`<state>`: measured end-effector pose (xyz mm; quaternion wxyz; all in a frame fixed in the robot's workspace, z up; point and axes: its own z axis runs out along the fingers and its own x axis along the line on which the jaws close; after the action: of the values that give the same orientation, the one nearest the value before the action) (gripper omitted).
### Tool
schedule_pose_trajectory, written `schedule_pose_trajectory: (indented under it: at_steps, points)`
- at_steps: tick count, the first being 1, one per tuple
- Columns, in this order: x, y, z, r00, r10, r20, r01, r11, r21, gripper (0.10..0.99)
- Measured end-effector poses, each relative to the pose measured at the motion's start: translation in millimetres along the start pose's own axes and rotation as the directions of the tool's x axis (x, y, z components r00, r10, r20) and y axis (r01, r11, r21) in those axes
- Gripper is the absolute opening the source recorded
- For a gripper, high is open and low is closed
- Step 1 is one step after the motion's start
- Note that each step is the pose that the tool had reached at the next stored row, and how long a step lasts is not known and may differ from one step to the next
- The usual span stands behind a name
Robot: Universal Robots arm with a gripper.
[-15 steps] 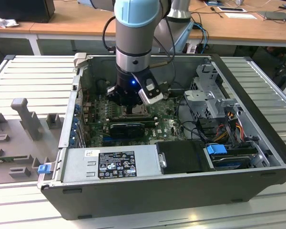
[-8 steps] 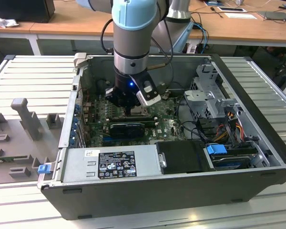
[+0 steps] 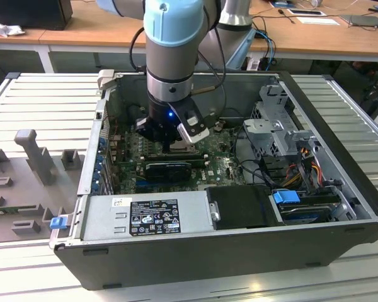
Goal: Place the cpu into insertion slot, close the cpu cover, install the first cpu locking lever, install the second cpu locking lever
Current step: 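Install the second cpu locking lever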
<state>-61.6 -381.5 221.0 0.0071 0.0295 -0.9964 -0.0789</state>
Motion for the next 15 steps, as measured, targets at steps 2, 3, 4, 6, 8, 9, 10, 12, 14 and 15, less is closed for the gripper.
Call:
schedule_pose_trajectory:
  at_steps: [2,3,4,6,8,9,10,12,14,15]
  points:
    - [1.5,-0.3,2.6,0.9999,-0.015,-0.0020,0.015,0.9999,-0.005,0.106]
    - [5.0,-0.6,4.9,0.9998,-0.020,-0.0028,0.020,0.9998,-0.008,0.106]
    - [5.8,-1.1,7.1,0.9998,-0.021,-0.0024,0.021,0.9997,-0.011,0.106]
    - [6.7,-2.2,8.5,0.9998,-0.021,-0.0015,0.021,0.9996,-0.020,0.106]
    - [7.4,-2.8,9.6,0.9998,-0.021,-0.0010,0.021,0.9995,-0.022,0.106]
    - [7.7,-3.2,10.1,0.9998,-0.021,-0.0010,0.021,0.9995,-0.023,0.106]
    - [7.7,-3.6,10.6,0.9998,-0.021,-0.0009,0.021,0.9995,-0.023,0.106]
    - [7.9,-4.5,11.2,0.9998,-0.021,-0.0010,0.021,0.9994,-0.026,0.106]
    - [8.0,-5.6,12.4,0.9998,-0.021,-0.0001,0.021,0.9992,-0.034,0.106]
    - [8.0,-5.8,12.8,0.9998,-0.021,0.0001,0.021,0.9991,-0.037,0.106]
